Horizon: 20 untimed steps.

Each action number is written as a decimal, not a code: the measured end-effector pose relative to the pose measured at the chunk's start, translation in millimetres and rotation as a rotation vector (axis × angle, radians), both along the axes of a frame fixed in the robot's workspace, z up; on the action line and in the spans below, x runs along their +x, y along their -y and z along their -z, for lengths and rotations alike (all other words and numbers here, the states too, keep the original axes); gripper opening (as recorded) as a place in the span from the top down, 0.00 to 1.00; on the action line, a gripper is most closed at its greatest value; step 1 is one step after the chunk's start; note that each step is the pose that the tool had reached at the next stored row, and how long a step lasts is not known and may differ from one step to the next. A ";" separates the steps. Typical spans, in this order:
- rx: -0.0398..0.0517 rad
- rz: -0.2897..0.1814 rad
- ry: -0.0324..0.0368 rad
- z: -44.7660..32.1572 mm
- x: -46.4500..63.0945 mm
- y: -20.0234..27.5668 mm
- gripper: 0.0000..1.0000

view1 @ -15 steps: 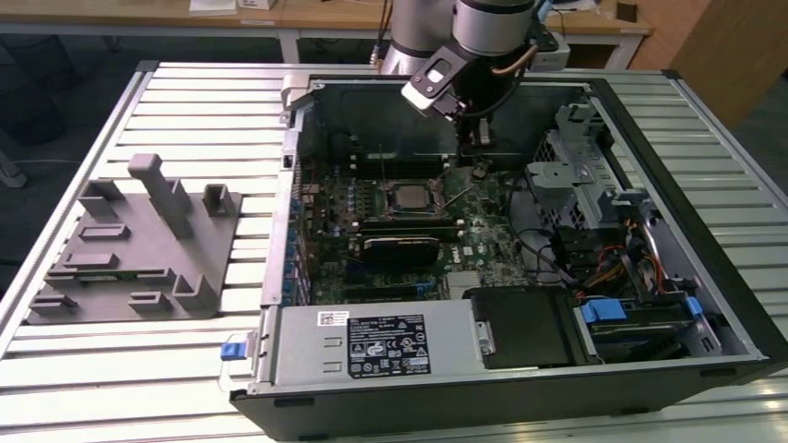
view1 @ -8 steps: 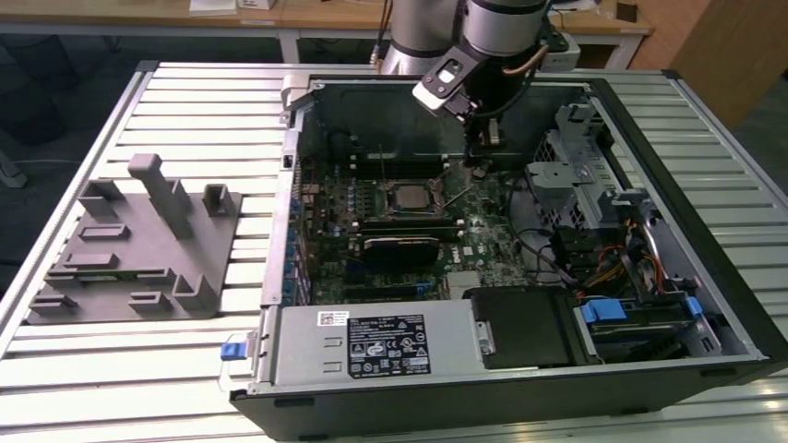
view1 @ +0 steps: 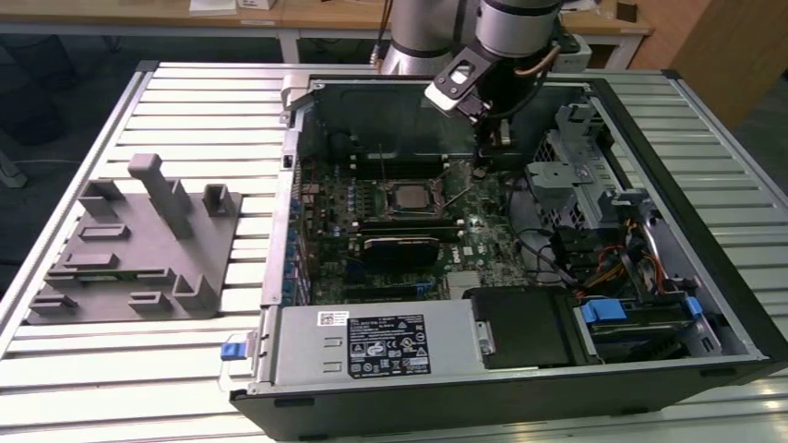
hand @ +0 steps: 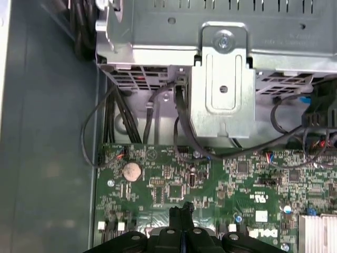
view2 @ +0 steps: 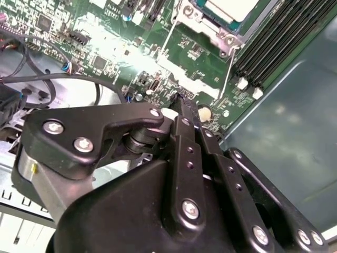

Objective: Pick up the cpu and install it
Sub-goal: 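Close the cpu cover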

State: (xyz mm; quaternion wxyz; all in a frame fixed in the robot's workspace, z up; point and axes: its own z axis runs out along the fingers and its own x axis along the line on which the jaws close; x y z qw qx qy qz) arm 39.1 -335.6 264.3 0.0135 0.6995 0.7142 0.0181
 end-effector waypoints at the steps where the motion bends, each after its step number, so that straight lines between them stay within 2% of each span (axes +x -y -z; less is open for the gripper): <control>1: 0.0000 0.000 -0.0004 0.7 1.8 0.0 0.89; 6: 0.0000 0.001 -0.0026 5.7 7.7 0.0 0.89; 15: 0.0001 0.005 -0.0065 20.8 8.3 0.0 0.89; 20: -0.0002 0.006 -0.0069 22.2 8.3 0.0 0.89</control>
